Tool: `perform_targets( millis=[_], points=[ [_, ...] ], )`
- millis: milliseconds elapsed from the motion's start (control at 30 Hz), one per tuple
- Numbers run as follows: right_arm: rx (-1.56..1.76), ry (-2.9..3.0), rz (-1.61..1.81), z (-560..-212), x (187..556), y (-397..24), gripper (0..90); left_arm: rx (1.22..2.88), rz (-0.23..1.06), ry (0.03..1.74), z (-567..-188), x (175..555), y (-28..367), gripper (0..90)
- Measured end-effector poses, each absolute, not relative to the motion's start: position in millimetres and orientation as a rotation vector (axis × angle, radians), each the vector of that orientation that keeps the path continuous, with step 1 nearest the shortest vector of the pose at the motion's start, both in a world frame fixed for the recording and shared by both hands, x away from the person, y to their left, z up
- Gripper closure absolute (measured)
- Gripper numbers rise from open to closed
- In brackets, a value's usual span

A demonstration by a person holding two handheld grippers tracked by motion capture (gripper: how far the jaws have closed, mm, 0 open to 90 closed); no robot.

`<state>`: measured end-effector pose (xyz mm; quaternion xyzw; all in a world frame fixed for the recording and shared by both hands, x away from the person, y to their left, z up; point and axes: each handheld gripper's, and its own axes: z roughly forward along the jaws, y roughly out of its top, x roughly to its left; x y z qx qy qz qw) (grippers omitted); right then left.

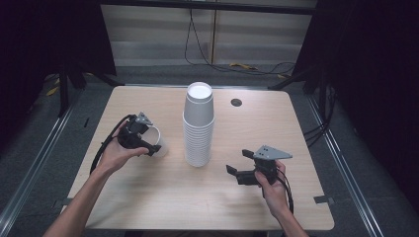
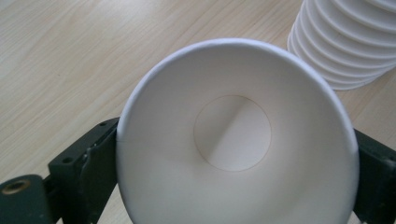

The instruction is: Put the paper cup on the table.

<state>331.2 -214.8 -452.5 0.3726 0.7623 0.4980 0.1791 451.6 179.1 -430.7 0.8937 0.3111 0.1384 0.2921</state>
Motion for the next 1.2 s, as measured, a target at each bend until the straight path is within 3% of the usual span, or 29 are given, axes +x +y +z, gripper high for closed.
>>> perform_targets(
  millis=[400,800,1000,1200],
  points=[
    [1.07,2.15,1.404,-453.2,332.7,-214.5,14.0,2.352,0.446,0.804,-441.4,455.2,167.7,4.9],
    [1.071,2.13,1.401,-452.6,333.2,-216.2,13.9,2.282,0.404,0.809,-457.4,457.9,165.6,4.9],
    [1.071,2.131,1.401,-452.9,333.5,-216.3,13.9,2.247,0.314,0.841,-464.5,461.0,172.0,8.9],
    [1.07,2.132,1.395,-453.5,333.6,-215.6,14.0,2.23,0.332,0.846,-472.8,458.6,174.4,14.0]
  ],
)
